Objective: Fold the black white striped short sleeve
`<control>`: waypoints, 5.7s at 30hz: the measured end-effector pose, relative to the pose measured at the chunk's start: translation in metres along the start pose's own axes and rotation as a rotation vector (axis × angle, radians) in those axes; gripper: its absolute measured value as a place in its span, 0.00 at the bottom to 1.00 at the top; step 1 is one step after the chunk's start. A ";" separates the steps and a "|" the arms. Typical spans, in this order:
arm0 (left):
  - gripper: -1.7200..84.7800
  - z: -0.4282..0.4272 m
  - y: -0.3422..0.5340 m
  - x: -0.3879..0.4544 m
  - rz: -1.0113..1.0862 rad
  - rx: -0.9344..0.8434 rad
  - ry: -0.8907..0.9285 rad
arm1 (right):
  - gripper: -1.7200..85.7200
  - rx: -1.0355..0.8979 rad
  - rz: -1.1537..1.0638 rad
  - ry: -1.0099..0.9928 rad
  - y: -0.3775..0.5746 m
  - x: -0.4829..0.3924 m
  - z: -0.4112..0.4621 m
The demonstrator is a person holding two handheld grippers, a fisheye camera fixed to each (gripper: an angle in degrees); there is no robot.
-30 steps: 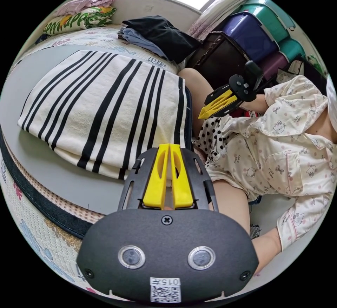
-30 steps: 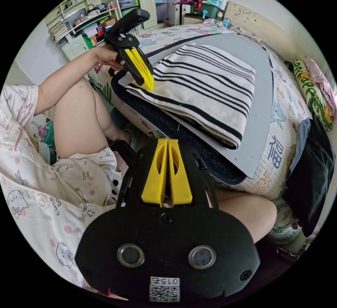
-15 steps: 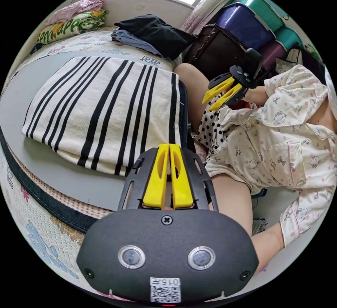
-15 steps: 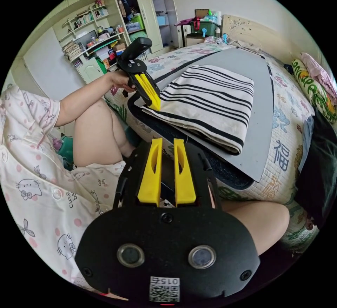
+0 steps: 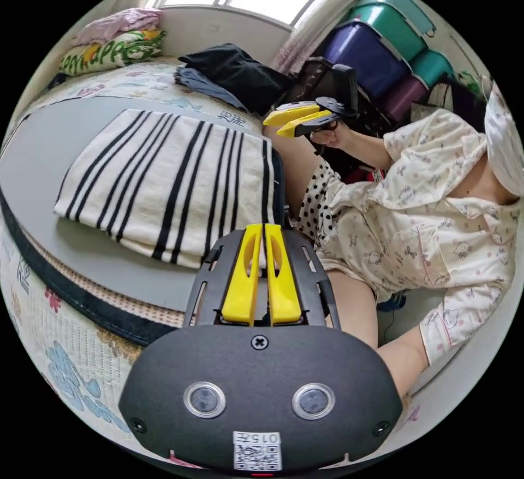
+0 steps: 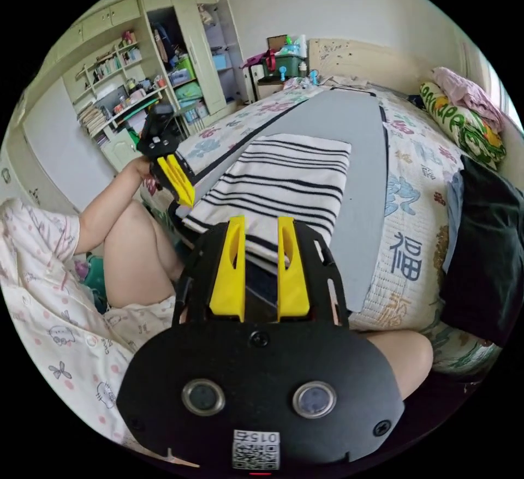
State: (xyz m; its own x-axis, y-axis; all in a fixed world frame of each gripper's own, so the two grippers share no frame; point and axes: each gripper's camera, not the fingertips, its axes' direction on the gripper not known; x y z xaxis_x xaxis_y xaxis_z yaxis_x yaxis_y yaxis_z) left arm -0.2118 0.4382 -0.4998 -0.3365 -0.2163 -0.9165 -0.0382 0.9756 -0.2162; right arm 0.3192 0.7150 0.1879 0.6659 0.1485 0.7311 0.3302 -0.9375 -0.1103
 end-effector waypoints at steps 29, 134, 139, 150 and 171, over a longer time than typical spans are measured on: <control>0.16 -0.140 0.209 -0.250 -0.832 0.472 -0.323 | 0.12 -0.169 0.404 -0.077 -0.410 0.152 0.257; 0.02 -0.184 0.137 0.054 0.131 0.550 0.435 | 0.02 0.489 -0.035 -0.662 0.272 -0.206 -0.262; 0.02 -0.167 0.131 0.079 0.207 0.647 0.401 | 0.02 0.463 -0.054 -0.510 0.263 -0.186 -0.266; 0.02 -0.331 0.086 0.006 0.053 0.923 -0.141 | 0.02 0.578 -0.260 -0.264 -0.042 -0.072 -0.209; 0.03 -0.237 0.228 0.079 -0.104 0.207 -0.478 | 0.06 -0.091 -0.229 -0.242 -0.009 -0.080 0.240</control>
State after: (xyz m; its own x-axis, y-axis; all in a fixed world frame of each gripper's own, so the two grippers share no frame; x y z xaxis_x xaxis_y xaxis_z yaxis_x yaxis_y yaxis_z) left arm -0.4697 0.6530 -0.5417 0.1280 -0.3515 -0.9274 0.1542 0.9308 -0.3315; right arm 0.4236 0.7873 -0.0318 0.7243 0.4188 0.5477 0.4358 -0.8937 0.1071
